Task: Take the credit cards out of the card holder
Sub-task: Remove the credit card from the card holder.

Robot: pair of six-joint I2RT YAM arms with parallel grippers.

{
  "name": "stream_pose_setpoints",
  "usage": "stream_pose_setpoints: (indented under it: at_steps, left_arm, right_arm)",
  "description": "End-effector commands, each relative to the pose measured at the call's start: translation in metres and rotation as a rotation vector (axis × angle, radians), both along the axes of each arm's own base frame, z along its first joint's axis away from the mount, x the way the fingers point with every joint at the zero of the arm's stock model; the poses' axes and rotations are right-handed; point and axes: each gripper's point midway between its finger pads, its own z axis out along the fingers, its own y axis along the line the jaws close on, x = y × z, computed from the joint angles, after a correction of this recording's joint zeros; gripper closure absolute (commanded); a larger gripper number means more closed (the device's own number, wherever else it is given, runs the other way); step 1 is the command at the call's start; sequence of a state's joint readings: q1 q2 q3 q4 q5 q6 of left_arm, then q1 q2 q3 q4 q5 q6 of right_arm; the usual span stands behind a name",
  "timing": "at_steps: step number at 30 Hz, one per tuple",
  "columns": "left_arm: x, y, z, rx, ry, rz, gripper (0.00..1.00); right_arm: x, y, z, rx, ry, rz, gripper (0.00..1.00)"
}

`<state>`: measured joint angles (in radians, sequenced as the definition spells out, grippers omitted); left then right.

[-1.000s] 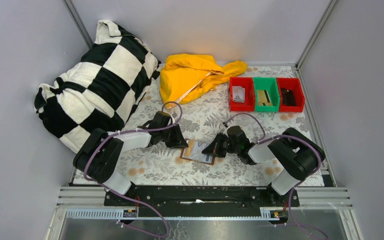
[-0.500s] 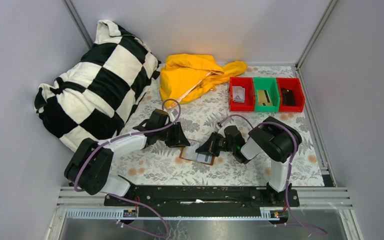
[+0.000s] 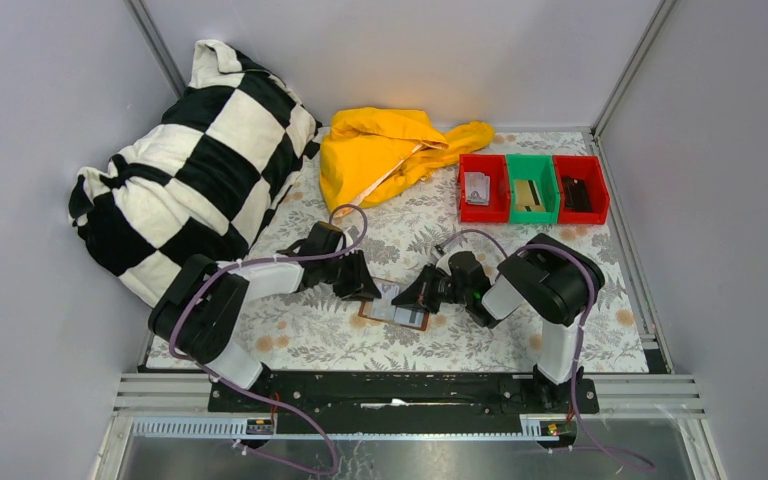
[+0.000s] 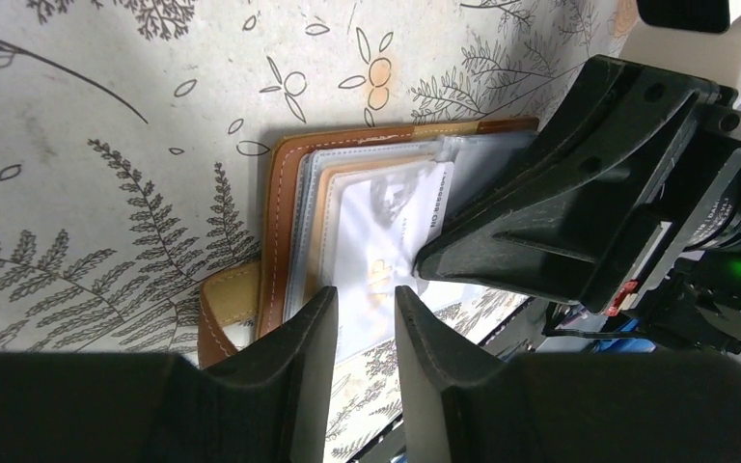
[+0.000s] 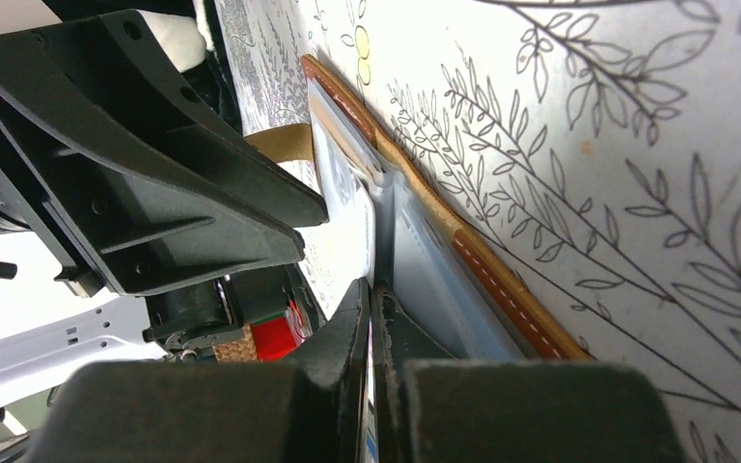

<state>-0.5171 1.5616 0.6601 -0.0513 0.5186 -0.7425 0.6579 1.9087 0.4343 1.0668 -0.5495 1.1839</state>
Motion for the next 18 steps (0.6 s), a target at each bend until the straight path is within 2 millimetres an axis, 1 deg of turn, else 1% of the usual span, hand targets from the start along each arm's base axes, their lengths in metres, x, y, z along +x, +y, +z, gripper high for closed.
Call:
stream_pose_setpoints:
  at_steps: [1,4,8,12,15,18]
  left_arm:
    - [0.013,0.008,-0.015,0.088,-0.020,0.055,0.67]
    - [0.012,0.017,-0.022,0.142,-0.008,0.083,0.67]
    - [0.011,0.021,-0.024,0.155,-0.004,0.101,0.67]
    - [0.008,0.025,-0.030,0.183,0.009,0.102,0.67]
    - [0.008,0.028,-0.030,0.180,0.019,0.117,0.67]
    - [0.010,0.029,-0.026,0.175,0.009,0.131,0.67]
  right_arm:
    - [-0.012,-0.011,-0.011,-0.055,0.033,-0.002,1.00]
    - [-0.014,-0.014,-0.012,-0.065,0.031,-0.003,1.00]
    - [-0.015,-0.016,-0.012,-0.074,0.031,-0.003,1.00]
    - [-0.019,-0.020,-0.015,-0.097,0.040,0.000,1.00]
    - [-0.021,-0.024,-0.016,-0.109,0.036,0.000,1.00]
    - [-0.023,-0.028,-0.017,-0.120,0.031,-0.004,1.00]
